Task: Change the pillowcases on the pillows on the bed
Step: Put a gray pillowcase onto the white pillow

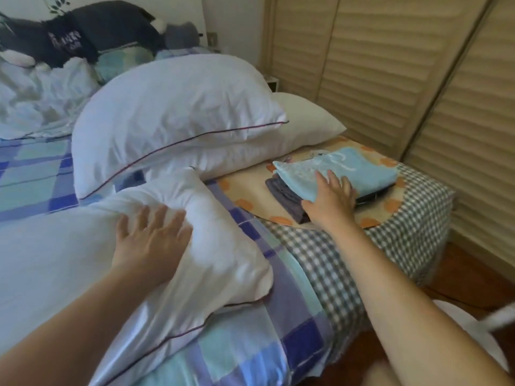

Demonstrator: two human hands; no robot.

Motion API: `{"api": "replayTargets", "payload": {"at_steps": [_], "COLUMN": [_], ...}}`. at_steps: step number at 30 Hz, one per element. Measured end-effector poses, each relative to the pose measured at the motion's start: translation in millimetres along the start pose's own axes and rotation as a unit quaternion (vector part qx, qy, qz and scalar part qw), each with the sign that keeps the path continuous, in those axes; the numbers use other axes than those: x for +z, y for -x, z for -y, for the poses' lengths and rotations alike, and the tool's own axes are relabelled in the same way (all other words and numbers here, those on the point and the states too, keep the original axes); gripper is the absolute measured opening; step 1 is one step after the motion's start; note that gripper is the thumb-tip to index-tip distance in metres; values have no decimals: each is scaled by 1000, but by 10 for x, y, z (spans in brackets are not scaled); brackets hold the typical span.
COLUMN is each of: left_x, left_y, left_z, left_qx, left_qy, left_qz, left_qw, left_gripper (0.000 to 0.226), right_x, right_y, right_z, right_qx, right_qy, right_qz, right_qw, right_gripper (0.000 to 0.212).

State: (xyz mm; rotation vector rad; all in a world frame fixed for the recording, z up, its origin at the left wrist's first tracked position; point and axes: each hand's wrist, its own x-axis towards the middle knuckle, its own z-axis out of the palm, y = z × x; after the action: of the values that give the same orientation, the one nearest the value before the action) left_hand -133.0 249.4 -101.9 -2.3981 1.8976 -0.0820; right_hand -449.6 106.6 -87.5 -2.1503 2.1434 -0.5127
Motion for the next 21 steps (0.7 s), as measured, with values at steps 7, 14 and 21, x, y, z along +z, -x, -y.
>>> {"api": "replayTargets", "payload": {"at_steps": [7,14,21], "left_x": [-660,-681,-590], "left_y": [-381,-679,-1117], "left_z": [-532,-2596,-3024], "left_qx": [-60,304,351], "left_qy": [77,88,-109], "left_qz": [-9,-22,-19], "left_qw": [995,949,930], "left_gripper": [37,73,27], "right_x": [48,59,151], "right_y": [-366,-313,-351], "right_z": [-735,-968,-992], "right_qx": [187,209,170], "right_qy": [-429,-635,-680], "right_qz": [-77,-117,-116], "right_qw": [881,734,704], "right_gripper": [30,16,25]}}
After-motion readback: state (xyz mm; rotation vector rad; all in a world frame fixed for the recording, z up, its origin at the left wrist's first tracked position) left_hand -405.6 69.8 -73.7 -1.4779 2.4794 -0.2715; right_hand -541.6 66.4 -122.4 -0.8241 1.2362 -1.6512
